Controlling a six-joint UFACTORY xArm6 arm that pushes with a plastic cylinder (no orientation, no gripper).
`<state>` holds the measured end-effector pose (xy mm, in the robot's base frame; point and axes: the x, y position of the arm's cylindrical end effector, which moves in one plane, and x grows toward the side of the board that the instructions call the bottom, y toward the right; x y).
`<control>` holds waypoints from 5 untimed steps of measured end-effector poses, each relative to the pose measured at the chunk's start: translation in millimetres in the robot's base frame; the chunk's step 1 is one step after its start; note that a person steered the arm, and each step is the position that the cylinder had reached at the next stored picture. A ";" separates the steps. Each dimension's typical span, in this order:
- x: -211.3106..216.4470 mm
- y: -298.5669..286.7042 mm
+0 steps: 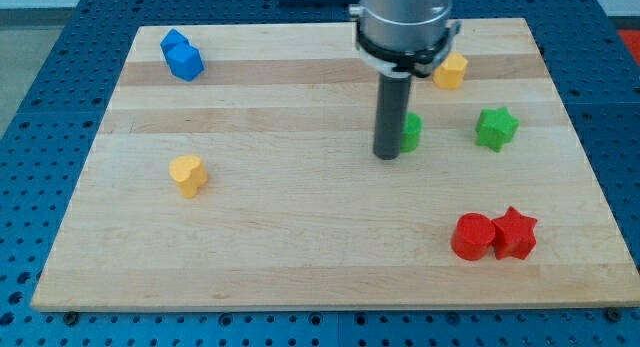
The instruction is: Slide the green circle to the green star
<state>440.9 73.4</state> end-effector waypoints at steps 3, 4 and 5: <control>-17.8 -27.4; -24.4 -27.4; -25.1 -27.4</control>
<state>415.8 46.0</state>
